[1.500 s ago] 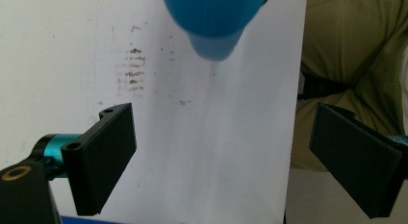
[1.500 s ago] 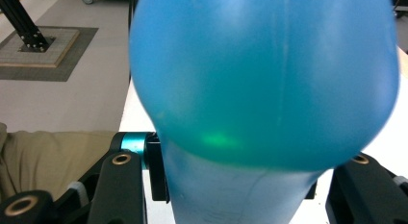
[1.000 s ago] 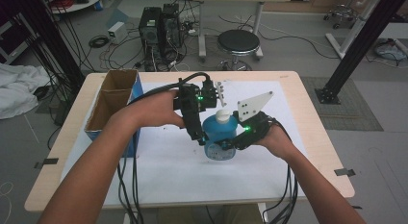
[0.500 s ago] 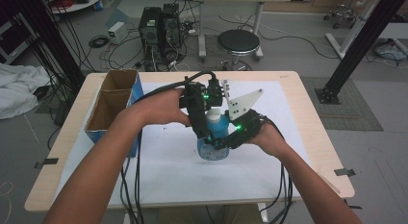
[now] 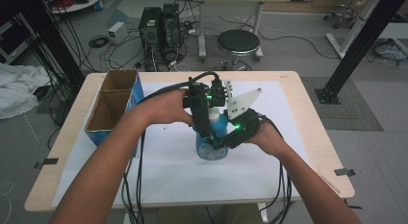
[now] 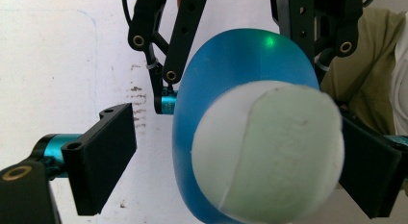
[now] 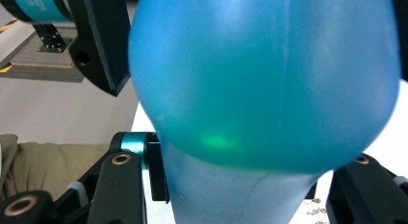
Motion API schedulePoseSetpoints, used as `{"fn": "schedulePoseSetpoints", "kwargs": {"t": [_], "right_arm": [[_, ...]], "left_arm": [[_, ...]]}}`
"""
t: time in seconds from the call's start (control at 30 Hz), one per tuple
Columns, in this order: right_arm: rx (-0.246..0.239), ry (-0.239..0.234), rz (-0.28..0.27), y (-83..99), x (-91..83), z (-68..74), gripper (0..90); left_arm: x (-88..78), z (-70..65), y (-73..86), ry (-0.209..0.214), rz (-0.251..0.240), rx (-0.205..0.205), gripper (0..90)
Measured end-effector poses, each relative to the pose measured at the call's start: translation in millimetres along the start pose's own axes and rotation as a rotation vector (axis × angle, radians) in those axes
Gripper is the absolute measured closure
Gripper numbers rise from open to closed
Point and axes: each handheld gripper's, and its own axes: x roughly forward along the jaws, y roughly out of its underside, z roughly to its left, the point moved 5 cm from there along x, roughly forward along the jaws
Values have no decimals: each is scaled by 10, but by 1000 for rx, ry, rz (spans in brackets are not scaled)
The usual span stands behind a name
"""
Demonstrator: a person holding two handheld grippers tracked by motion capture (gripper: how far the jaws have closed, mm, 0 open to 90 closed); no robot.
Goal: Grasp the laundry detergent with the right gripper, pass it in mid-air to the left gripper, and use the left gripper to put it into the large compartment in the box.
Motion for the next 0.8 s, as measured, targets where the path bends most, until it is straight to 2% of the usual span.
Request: {"fn": "schedulePoseSetpoints", "kwargs": {"t": [0.13,0.4,0.43,0.73,0.8], "right_arm": [[4,-3,1,0,-6,6,455],[3,-1,-2,-1,-20,4,455],[2,-1,-2,-2,-19,4,455],[-2,2,-1,-3,-15,1,455],[3,1,-1,-5,-12,4,455]], "left_arm": [[-2,-5,-2,7,-1,13,155],[-2,-3,-3,4,1,15,157],[-2,-9,-3,7,-1,18,193],[-4,-8,1,-1,3,21,223],[-2,-14,0,-2,5,25,264]]}}
